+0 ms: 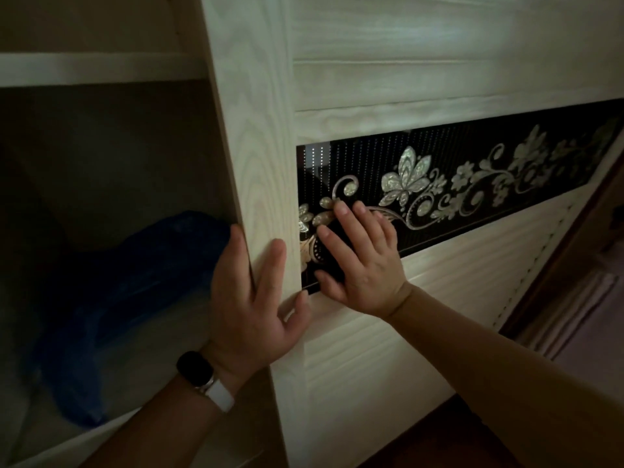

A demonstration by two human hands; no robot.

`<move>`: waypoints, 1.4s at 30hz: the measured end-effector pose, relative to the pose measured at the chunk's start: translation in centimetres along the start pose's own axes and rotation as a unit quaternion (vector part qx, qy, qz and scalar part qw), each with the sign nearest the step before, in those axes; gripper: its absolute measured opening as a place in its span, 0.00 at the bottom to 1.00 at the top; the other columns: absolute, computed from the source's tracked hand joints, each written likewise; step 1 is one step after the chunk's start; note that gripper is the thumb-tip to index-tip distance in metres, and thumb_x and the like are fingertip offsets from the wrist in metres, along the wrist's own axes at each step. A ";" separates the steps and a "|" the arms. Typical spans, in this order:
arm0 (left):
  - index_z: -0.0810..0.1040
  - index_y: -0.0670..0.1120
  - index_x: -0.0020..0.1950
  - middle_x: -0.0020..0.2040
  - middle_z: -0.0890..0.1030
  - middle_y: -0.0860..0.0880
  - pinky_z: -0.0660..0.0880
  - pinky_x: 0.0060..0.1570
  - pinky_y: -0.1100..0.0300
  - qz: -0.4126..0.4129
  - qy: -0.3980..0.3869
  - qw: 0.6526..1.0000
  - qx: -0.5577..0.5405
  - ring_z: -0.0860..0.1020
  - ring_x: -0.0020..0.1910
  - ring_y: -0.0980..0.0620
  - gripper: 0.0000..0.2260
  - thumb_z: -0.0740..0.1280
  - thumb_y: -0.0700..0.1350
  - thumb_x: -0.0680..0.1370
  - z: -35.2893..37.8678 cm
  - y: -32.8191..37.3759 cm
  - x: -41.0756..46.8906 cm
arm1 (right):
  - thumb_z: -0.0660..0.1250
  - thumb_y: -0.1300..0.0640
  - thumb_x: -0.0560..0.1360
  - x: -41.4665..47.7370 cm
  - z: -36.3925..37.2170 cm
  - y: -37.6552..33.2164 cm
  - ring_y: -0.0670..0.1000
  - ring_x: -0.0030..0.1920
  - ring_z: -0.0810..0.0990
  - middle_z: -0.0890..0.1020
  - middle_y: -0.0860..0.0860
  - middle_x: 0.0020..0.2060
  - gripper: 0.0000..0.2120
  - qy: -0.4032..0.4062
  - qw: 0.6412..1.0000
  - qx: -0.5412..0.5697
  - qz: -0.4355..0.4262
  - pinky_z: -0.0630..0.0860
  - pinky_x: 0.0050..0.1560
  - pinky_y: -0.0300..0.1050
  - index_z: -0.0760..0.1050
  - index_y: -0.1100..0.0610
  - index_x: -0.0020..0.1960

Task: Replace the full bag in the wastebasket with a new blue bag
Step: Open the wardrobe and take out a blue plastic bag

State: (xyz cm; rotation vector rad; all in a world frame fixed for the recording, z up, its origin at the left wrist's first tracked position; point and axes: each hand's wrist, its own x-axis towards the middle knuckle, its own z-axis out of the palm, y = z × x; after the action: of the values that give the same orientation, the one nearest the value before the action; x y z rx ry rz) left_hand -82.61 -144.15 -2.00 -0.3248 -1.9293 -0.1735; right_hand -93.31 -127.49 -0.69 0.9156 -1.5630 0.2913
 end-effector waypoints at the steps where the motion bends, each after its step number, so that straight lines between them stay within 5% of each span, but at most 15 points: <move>1: 0.56 0.45 0.74 0.72 0.54 0.33 0.71 0.62 0.39 -0.001 0.000 1.000 0.002 0.62 0.70 0.33 0.36 0.68 0.53 0.71 0.0 0.0 0.0 | 0.57 0.41 0.76 0.0 0.0 0.0 0.55 0.76 0.56 0.66 0.57 0.70 0.28 0.000 1.000 0.003 0.001 0.59 0.71 0.55 0.63 0.53 0.72; 10: 0.55 0.46 0.74 0.72 0.55 0.33 0.69 0.62 0.41 -0.008 -0.022 1.000 0.002 0.64 0.68 0.34 0.35 0.67 0.54 0.73 -1.0 -0.1 0.1 | 0.63 0.46 0.73 0.9 -1.5 -1.6 0.58 0.73 0.61 0.65 0.59 0.70 0.28 -0.034 0.998 0.025 0.036 0.62 0.69 0.59 0.65 0.55 0.70; 16: 0.59 0.43 0.73 0.73 0.60 0.39 0.64 0.69 0.50 0.006 -0.062 0.995 -0.074 0.64 0.71 0.41 0.31 0.68 0.49 0.75 -4.4 -1.8 -1.1 | 0.65 0.55 0.73 2.9 -4.6 -4.3 0.62 0.62 0.73 0.75 0.63 0.62 0.18 -0.064 0.992 0.086 0.073 0.71 0.59 0.57 0.72 0.60 0.61; 21: 0.68 0.42 0.70 0.70 0.71 0.40 0.66 0.64 0.52 -0.089 -0.149 0.982 -0.071 0.70 0.67 0.44 0.25 0.65 0.52 0.76 -8.3 -5.7 -4.2 | 0.66 0.61 0.73 4.9 -7.3 -9.2 0.62 0.46 0.80 0.81 0.62 0.49 0.12 -0.066 0.987 0.126 0.075 0.75 0.45 0.56 0.78 0.65 0.54; 25: 0.71 0.42 0.68 0.69 0.72 0.40 0.70 0.62 0.48 -0.204 -0.201 0.958 -0.022 0.70 0.65 0.42 0.25 0.62 0.54 0.75 -11.2 -10.2 -8.1 | 0.64 0.60 0.75 5.7 -7.8 -14.3 0.59 0.43 0.79 0.81 0.60 0.46 0.10 -0.121 0.976 0.164 0.072 0.75 0.41 0.54 0.80 0.65 0.51; 31: 0.70 0.40 0.67 0.68 0.70 0.36 0.73 0.58 0.43 -0.257 -0.270 0.926 0.049 0.71 0.63 0.37 0.27 0.72 0.49 0.72 -14.9 -14.3 -14.7 | 0.64 0.54 0.74 3.8 -4.3 -21.2 0.57 0.49 0.78 0.77 0.57 0.55 0.15 -0.298 0.926 0.173 0.155 0.78 0.43 0.53 0.75 0.60 0.58; 35: 0.71 0.45 0.67 0.68 0.69 0.37 0.75 0.56 0.43 -0.246 -0.338 0.905 0.080 0.71 0.63 0.37 0.29 0.75 0.48 0.68 -15.4 -15.4 -17.9 | 0.64 0.53 0.75 1.9 -0.5 -23.2 0.57 0.67 0.68 0.66 0.54 0.69 0.26 -0.423 0.842 0.146 0.301 0.70 0.65 0.52 0.62 0.54 0.71; 37: 0.72 0.47 0.67 0.68 0.68 0.40 0.77 0.52 0.45 -0.269 -0.361 0.889 0.080 0.74 0.60 0.38 0.29 0.74 0.49 0.68 -15.2 -15.8 -19.1 | 0.64 0.54 0.75 0.8 1.4 -23.5 0.57 0.71 0.62 0.60 0.53 0.73 0.31 -0.455 0.800 0.144 0.363 0.65 0.68 0.51 0.55 0.52 0.74; 42: 0.71 0.47 0.70 0.64 0.72 0.41 0.78 0.48 0.48 -0.283 -0.410 0.859 0.115 0.75 0.59 0.40 0.30 0.72 0.50 0.69 -14.3 -16.2 -20.8 | 0.62 0.58 0.76 -1.6 5.5 -23.4 0.60 0.71 0.59 0.53 0.54 0.75 0.37 -0.480 0.772 0.108 0.403 0.67 0.68 0.58 0.42 0.47 0.76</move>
State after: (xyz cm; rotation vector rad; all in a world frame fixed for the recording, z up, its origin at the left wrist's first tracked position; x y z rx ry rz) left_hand -67.71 -166.48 -15.38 0.4251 -2.8268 -0.2023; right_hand -81.22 -145.77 -10.68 0.4838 -2.9213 0.6854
